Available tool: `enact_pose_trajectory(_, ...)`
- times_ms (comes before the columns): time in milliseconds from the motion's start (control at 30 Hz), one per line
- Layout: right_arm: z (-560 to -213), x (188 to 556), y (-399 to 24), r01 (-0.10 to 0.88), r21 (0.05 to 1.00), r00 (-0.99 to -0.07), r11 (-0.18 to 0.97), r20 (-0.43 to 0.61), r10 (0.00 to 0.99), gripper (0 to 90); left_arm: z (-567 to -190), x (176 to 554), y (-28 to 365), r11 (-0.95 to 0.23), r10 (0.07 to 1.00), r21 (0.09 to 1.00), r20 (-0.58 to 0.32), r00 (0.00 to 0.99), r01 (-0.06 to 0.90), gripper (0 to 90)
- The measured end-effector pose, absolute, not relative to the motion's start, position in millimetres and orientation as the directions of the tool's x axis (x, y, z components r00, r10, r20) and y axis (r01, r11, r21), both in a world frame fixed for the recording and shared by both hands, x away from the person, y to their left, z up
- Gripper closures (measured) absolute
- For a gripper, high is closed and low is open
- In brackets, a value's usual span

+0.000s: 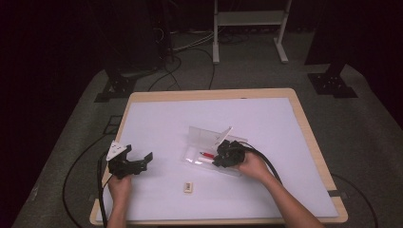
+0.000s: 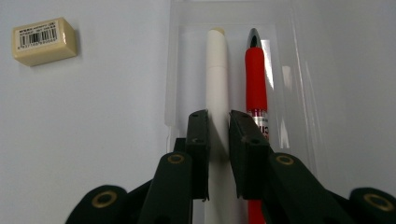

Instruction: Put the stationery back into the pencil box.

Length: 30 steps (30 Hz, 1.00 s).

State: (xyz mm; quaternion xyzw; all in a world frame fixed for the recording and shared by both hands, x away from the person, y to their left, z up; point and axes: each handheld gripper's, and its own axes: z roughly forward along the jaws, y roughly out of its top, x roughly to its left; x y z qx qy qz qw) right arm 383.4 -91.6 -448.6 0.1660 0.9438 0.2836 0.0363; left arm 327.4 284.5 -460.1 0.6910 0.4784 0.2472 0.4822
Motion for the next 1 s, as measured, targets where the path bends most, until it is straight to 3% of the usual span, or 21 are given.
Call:
enact_pose_trajectory(600, -444, 383, -94, 0.302, 0.562, -0.938, 0.77, 0.031, 0.346, 74.3, -460, 327, 284, -0.078, 0.9, 0.902, -0.119, 0.419, 0.424, 0.0)
enact_pose_trajectory(1000, -424, 367, -98, 0.271, 0.621, -0.944, 0.736, 0.02, 0.33, 62.4, -460, 328, 285, -0.078, 0.9, 0.902, -0.119, 0.419, 0.424, 0.0)
